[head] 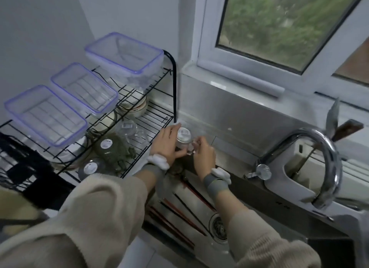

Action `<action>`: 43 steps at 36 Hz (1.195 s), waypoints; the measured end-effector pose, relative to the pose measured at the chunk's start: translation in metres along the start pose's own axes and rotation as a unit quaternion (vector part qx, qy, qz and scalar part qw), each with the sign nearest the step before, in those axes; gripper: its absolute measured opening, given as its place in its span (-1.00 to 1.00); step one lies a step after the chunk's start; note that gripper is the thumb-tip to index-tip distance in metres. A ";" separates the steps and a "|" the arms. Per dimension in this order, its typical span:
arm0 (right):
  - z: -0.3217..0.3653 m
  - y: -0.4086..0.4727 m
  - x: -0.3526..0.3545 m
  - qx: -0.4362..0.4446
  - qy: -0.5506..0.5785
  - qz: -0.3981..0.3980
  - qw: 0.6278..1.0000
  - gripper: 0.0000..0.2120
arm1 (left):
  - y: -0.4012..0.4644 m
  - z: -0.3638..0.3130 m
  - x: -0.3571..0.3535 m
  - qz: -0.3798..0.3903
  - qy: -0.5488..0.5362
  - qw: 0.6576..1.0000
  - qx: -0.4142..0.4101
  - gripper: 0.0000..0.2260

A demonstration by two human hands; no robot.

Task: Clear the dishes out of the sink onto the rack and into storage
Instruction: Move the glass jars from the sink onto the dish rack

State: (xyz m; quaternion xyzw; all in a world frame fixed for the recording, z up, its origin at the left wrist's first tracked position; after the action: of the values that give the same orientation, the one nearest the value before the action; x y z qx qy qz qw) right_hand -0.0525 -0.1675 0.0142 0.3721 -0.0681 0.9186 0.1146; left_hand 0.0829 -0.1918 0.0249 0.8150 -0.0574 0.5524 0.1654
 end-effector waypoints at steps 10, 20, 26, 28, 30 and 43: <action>0.080 0.034 0.008 0.037 -0.059 -0.012 0.997 -0.83 | 0.013 0.037 0.051 -0.105 0.006 0.984 0.143 -0.20; 0.114 0.058 -0.022 0.027 -0.097 0.007 0.995 -0.70 | -0.014 0.112 0.053 -0.045 0.073 0.953 0.290 -0.42; 0.119 0.075 -0.051 0.034 -0.113 0.030 0.993 -0.70 | -0.024 0.133 0.044 -0.016 0.082 0.946 0.313 -0.43; 0.120 0.078 -0.061 0.040 -0.114 0.028 0.992 -0.72 | -0.025 0.135 0.043 -0.008 0.092 0.944 0.316 -0.40; 0.121 0.080 -0.069 0.039 -0.116 0.020 0.992 -0.72 | -0.026 0.136 0.043 0.007 0.100 0.940 0.325 -0.35; 0.130 0.089 -0.115 0.096 -0.156 0.087 0.979 -0.78 | -0.026 0.121 0.062 0.031 0.087 0.948 0.305 -0.38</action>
State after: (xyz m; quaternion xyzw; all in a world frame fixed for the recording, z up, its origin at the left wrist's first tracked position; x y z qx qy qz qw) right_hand 0.0918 -0.2987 0.0230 0.5130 -0.0287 0.8578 -0.0137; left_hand 0.2200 -0.2025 0.0360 0.7728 0.1031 0.6175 -0.1043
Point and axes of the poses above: each hand's wrist, its own y-axis towards the middle knuckle, its own x-axis out of the back of the hand, z = x × y, the point moved 7 cm from there along y, towards the middle knuckle, and after that the axes turned 5 degrees about -x, right-handed, at the moved point
